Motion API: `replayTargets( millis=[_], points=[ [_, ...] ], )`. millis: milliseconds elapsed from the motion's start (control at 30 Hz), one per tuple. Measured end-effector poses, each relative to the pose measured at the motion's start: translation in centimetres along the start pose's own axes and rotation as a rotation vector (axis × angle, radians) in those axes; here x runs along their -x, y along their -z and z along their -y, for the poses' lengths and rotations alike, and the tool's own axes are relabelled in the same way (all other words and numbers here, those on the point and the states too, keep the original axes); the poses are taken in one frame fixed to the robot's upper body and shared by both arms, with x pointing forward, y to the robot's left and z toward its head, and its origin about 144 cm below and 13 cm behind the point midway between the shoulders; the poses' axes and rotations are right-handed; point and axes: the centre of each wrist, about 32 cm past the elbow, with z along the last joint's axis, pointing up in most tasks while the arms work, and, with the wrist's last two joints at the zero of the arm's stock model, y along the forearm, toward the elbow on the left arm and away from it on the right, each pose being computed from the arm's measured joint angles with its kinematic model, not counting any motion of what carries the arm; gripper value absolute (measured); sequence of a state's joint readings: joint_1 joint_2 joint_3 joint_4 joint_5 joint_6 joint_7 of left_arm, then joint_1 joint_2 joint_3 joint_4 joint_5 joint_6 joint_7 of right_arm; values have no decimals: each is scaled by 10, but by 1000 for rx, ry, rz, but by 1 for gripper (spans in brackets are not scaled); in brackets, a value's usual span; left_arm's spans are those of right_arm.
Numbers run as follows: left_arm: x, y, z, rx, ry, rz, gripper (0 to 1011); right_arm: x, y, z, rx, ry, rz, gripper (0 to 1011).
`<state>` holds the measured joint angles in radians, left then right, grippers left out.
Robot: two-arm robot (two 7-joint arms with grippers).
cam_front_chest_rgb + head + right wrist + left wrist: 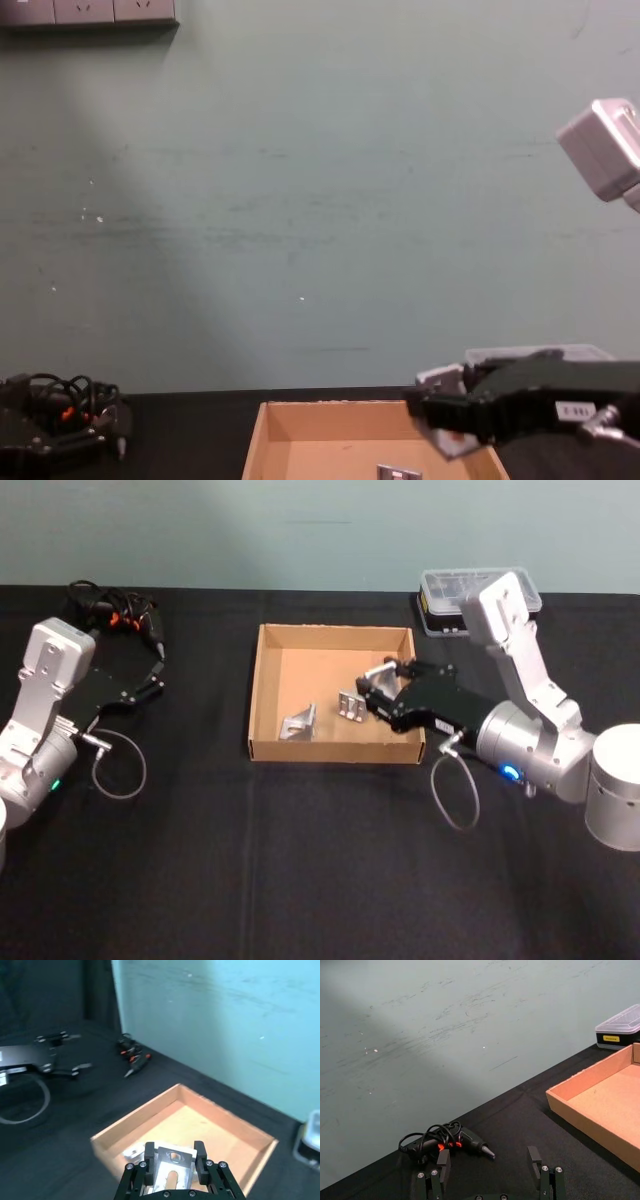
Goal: Use one hand to pick up the angle iron from the table and place it into the box.
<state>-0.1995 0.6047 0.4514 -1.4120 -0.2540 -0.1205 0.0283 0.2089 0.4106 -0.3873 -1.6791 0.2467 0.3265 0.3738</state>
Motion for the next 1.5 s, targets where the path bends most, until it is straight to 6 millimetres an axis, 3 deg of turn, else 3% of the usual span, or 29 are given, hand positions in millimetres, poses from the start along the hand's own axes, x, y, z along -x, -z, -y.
replayTargets(
  millis=[367, 867, 1500],
  points=[
    [0, 0, 0, 0, 0, 0, 1000, -27, 0, -42, -32, 67, 35, 474],
    [0, 0, 0, 0, 0, 0, 1000, -33, 3, -109, 5, 7, 31, 474],
    [0, 0, 0, 0, 0, 0, 1000, -35, 11, -149, 56, -32, 13, 474]
  ],
)
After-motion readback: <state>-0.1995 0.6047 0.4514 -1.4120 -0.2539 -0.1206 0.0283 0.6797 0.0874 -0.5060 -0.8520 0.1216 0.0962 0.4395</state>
